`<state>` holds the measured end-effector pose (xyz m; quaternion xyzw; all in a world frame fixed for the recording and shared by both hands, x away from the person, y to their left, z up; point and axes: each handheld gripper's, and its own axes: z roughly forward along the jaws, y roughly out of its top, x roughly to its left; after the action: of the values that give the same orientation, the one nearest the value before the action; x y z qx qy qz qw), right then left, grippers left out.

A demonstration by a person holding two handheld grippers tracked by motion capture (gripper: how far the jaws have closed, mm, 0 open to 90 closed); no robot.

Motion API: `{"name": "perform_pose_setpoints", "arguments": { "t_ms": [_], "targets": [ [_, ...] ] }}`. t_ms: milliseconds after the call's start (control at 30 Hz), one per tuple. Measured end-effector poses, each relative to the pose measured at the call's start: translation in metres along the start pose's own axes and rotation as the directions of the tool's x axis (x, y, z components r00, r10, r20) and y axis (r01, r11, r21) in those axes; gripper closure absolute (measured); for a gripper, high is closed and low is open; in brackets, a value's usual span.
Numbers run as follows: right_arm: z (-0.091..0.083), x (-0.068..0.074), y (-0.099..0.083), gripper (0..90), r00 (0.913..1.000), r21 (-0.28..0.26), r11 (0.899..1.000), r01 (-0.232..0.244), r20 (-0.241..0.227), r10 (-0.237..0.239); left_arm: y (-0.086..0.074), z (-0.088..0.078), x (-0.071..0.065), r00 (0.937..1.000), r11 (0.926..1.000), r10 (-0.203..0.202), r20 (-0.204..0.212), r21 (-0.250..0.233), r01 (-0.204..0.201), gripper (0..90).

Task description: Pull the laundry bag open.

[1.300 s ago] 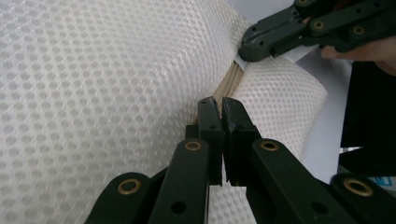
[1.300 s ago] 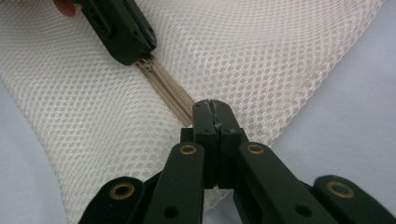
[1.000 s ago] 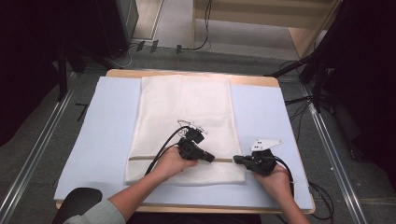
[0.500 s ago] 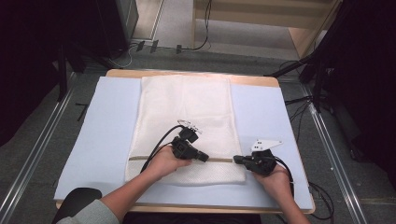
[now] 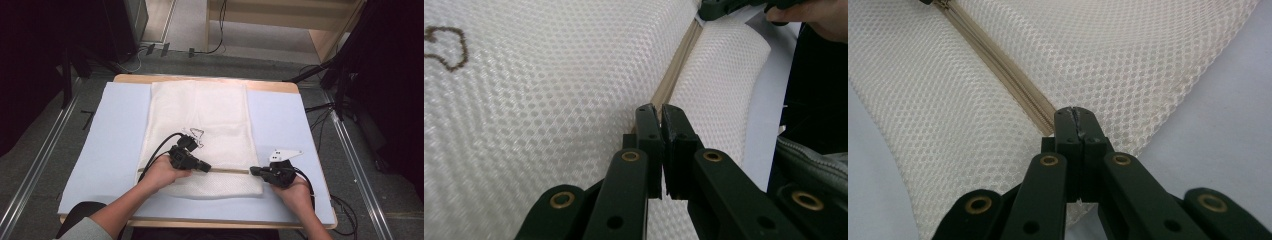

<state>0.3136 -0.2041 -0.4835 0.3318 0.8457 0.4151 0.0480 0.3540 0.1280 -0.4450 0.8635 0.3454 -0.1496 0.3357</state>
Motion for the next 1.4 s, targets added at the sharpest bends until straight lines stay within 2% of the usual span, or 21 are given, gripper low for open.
{"name": "perform_pose_setpoints", "arguments": {
  "t_ms": [133, 300, 367, 533, 667, 733, 867, 1033, 1200, 1233, 1267, 1300, 1400],
  "targets": [
    [0.0, -0.001, 0.0, 90.0, 1.0, 0.001, 1.0, -0.004, -0.002, 0.004, -0.004, -0.006, 0.001, 0.9999, 0.9999, 0.011, -0.004, 0.004, -0.011, 89.1],
    [0.0, -0.001, 0.0, 90.0, 1.0, 0.0, 1.0, -0.006, -0.005, 0.006, -0.008, -0.012, 0.005, 0.9998, 0.9998, -0.018, 0.009, -0.003, 0.018, 89.1],
    [0.0, -0.001, 0.0, 90.0, 0.9999, -0.001, 1.0, -0.007, -0.007, 0.007, -0.009, -0.014, 0.005, 1.0, 1.0, -0.005, -0.005, -0.003, 0.005, 89.2],
    [0.0, -0.001, 0.0, 90.0, 1.0, -0.003, 1.0, -0.006, -0.007, 0.006, -0.014, -0.027, 0.01, 0.9996, 0.9994, -0.029, 0.0, -0.021, 0.029, 89.1],
    [0.0, -0.001, 0.0, 90.0, 1.0, -0.002, 1.0, -0.001, -0.005, 0.001, -0.022, -0.036, 0.011, 0.9997, 0.9997, -0.016, -0.021, -0.018, 0.016, 89.1],
    [0.0, -0.001, 0.0, 90.0, 1.0, -0.001, 1.0, 0.0, -0.005, 0.0, -0.026, -0.042, 0.014, 0.9994, 0.9997, -0.019, -0.027, -0.015, 0.019, 89.1],
    [0.0, -0.001, 0.0, 90.0, 1.0, 0.001, 1.0, 0.006, -0.007, -0.006, -0.035, -0.056, 0.02, 0.9988, 0.9986, -0.037, -0.032, -0.038, 0.036, 89.1],
    [0.0, -0.002, 0.001, 90.0, 0.9999, 0.007, 1.0, 0.013, -0.012, -0.013, -0.045, -0.068, 0.024, 0.9978, 0.9988, -0.034, -0.057, -0.038, 0.032, 89.1],
    [0.0, -0.004, 0.001, 90.0, 0.9996, 0.003, 1.0, 0.012, -0.027, -0.012, -0.055, -0.082, 0.032, 0.9955, 0.9971, -0.064, -0.069, -0.044, 0.062, 89.2],
    [0.0, -0.004, 0.001, 90.0, 0.9996, 0.002, 1.0, 0.012, -0.027, -0.012, -0.057, -0.084, 0.034, 0.9956, 0.9967, -0.071, -0.061, -0.043, 0.069, 89.2],
    [0.0, -0.004, 0.001, 90.0, 0.9996, 0.005, 1.0, 0.012, -0.026, -0.011, -0.06, -0.087, 0.036, 0.9945, 0.9962, -0.076, -0.072, -0.047, 0.073, 89.1],
    [0.0, -0.004, 0.001, 90.0, 0.9996, 0.006, 1.0, 0.012, -0.026, -0.012, -0.062, -0.09, 0.038, 0.9948, 0.9957, -0.081, -0.062, -0.049, 0.078, 89.1],
    [0.0, -0.003, 0.001, 90.0, 0.9996, 0.012, 1.0, 0.01, -0.025, -0.01, -0.069, -0.098, 0.043, 0.9939, 0.9947, -0.089, -0.065, -0.058, 0.085, 89.1]
  ]
}}
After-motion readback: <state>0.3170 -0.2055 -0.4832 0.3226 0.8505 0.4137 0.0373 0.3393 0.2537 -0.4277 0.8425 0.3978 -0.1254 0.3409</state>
